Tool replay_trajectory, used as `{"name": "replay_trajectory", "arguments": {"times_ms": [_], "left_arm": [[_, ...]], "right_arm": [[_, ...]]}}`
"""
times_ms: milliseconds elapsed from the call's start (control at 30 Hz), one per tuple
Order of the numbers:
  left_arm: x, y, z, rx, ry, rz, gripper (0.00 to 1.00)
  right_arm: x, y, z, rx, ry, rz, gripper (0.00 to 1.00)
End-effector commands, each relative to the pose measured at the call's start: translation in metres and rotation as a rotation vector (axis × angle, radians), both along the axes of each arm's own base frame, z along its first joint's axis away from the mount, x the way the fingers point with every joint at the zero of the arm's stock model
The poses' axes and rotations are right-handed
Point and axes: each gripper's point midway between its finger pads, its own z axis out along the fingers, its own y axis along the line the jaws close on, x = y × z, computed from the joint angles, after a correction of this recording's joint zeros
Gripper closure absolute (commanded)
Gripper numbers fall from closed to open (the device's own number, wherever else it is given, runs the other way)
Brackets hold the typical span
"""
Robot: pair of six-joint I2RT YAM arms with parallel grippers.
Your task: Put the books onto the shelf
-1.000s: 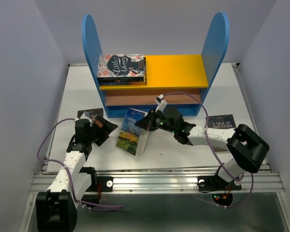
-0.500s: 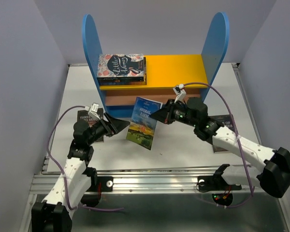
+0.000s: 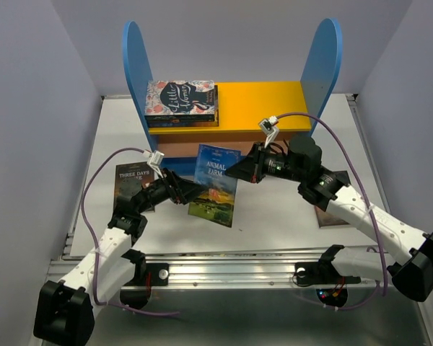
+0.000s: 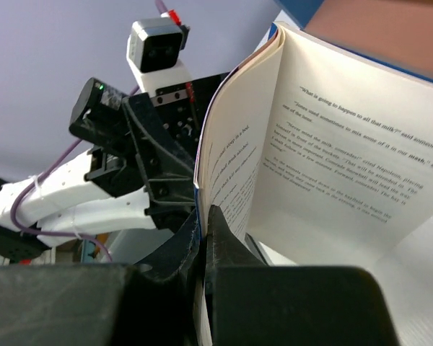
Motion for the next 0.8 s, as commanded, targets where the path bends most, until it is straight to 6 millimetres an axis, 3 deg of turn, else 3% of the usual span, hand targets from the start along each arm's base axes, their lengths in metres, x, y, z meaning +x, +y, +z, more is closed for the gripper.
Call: {"name": "replay_trajectory", "arguments": {"times_ms": [0,233,267,500,533,567,700,733,767], "left_arm": [[-0.004,-0.007,0.034,-0.025,-0.183,-0.066,0.02],[-0.026,-0.013,0.056,-0.085,-0.272,-0.16,0.39],[-0.026,-0.013,0.057,-0.088,-0.272,-0.161,0.51],[-0.034,-0.016,0.066,-0.128,-0.288,-0.19,0.77],[-0.033,-0.016,0.067,-0.129,-0.29,-0.191,0.85],[-0.033,-0.016,0.069,-0.135,-0.283,-0.189,1.0],[-0.032,-0.014,0.079,-0.164,-0.306,-0.157,1.0],[-0.036,-0.012,0.086,-0.174,-0.333,-0.149,1.0],[-0.036,-0.01,0.092,-0.185,-0.349,-0.132,1.0]], "right_arm": [[-0.01,0.0,0.057,0.102,-0.107,0.071,0.99],[-0.002,0.003,0.059,0.098,-0.113,0.069,0.99],[0.002,0.001,0.059,0.096,-0.114,0.06,0.99],[0.009,0.007,0.062,0.093,-0.124,0.061,0.99],[0.009,0.008,0.063,0.094,-0.123,0.064,0.99],[0.01,0.008,0.062,0.093,-0.118,0.064,0.99],[0.021,0.005,0.056,0.068,-0.107,0.016,0.99],[0.029,0.0,0.048,0.031,-0.099,-0.038,0.98],[0.034,-0.004,0.044,0.0,-0.094,-0.08,0.64]]}}
